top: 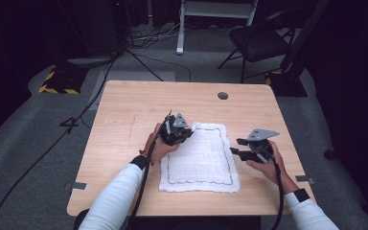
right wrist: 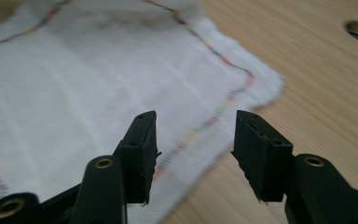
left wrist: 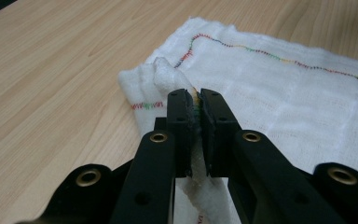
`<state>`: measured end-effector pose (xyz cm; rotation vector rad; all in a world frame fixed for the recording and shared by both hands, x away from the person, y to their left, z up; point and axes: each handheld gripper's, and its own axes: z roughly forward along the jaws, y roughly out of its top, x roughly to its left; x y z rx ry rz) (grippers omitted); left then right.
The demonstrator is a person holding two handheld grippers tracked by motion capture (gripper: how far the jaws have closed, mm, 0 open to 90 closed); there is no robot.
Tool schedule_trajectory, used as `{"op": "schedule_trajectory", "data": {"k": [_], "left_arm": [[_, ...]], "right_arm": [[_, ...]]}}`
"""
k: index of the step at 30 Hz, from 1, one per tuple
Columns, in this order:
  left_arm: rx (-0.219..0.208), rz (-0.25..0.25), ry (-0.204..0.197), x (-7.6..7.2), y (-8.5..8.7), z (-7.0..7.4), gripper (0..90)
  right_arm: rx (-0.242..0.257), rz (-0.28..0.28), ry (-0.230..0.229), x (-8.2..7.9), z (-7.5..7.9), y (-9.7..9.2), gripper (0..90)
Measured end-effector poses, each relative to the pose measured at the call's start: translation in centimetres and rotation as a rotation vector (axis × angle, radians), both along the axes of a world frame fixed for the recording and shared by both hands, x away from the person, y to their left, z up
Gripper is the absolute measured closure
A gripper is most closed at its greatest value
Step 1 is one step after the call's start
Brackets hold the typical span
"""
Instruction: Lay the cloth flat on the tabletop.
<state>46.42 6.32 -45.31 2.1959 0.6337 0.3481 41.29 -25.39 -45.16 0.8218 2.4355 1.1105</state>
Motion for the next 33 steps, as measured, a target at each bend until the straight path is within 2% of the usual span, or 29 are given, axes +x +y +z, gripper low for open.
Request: {"op": "schedule_trajectory", "data": {"k": [2,7,10,13,17,19,24,27,30,33], "left_arm": [[-0.011,0.006,0.0,0.2,-0.3,0.0,82.9],[-0.008,0.015,0.001,0.4,-0.1,0.1,82.8],[-0.013,0.024,0.008,0.6,0.3,-0.1,82.7],[-0.007,0.036,0.014,0.9,0.6,-0.3,82.7],[-0.007,0.05,0.017,1.2,1.1,-0.3,82.7],[-0.005,0.052,0.014,1.3,1.3,-0.3,82.7],[-0.004,0.067,0.024,1.5,1.9,-0.5,82.6],[-0.001,0.076,0.029,1.7,2.2,-0.7,82.6],[0.003,0.086,0.034,1.9,2.6,-0.9,82.5],[0.005,0.089,0.036,2.0,2.8,-1.0,82.5]], "right_arm": [[0.006,0.068,0.0,-1.1,0.0,1.7,49.8],[-0.003,0.257,0.009,-4.1,-0.3,7.2,49.9],[0.014,0.338,0.034,-5.4,-0.6,10.0,50.1],[-0.005,0.437,0.045,-6.9,-1.3,13.5,50.4],[-0.021,0.521,0.054,-8.1,-2.0,17.0,50.4],[-0.044,0.543,0.049,-8.3,-2.5,18.4,50.5],[-0.056,0.55,0.05,-8.3,-3.4,20.5,50.7],[-0.074,0.523,0.042,-8.0,-3.8,21.3,52.3],[-0.091,0.499,0.053,-7.6,-4.3,21.7,55.1],[-0.09,0.49,0.047,-7.4,-4.3,21.8,65.7]]}}
